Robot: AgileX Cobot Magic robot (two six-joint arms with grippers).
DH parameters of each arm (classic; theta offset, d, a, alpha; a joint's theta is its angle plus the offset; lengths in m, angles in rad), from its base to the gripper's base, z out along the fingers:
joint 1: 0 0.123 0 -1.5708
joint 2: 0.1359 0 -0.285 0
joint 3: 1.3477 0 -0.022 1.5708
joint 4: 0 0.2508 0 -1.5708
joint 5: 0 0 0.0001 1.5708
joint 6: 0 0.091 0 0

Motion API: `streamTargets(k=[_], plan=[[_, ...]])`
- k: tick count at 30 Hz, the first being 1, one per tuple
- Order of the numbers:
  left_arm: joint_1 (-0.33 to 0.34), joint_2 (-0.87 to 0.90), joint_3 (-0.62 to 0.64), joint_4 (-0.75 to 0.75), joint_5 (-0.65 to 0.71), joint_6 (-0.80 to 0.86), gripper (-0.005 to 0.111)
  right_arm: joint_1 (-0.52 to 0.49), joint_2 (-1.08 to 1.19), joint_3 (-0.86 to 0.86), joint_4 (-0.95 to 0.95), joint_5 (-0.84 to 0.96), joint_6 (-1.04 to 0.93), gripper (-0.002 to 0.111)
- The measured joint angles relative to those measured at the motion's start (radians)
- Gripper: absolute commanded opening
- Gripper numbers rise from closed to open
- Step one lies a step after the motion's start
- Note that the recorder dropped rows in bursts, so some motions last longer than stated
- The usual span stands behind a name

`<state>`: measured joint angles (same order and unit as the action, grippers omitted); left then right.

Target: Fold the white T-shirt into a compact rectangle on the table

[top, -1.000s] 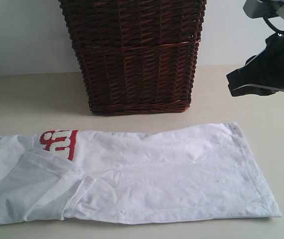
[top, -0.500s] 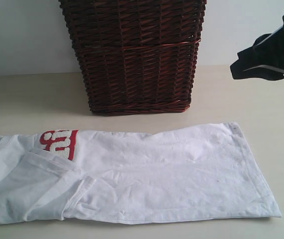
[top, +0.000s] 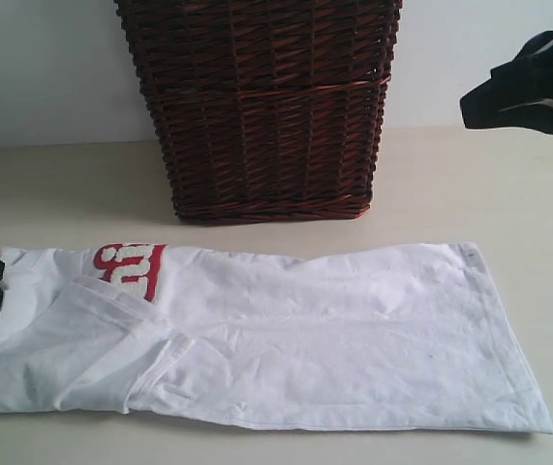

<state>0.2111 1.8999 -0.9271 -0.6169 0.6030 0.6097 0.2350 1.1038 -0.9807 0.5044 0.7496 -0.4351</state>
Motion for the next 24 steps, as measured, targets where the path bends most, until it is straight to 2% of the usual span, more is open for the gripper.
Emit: streamTargets(k=[8, 18, 24], plan=[[0.017, 0.002, 0.0, -0.028, 0.005, 0.0, 0.065, 0.0, -0.001, 0.0, 0.005, 0.008, -0.004, 0.027], [0.088, 0.004, 0.0, -0.062, 0.049, -0.003, 0.065, 0.0, -0.001, 0.0, 0.012, 0.013, -0.004, 0.027], [0.141, 0.02, -0.032, -0.075, 0.139, 0.02, 0.065, 0.0, -0.001, 0.0, 0.015, 0.019, -0.004, 0.027]])
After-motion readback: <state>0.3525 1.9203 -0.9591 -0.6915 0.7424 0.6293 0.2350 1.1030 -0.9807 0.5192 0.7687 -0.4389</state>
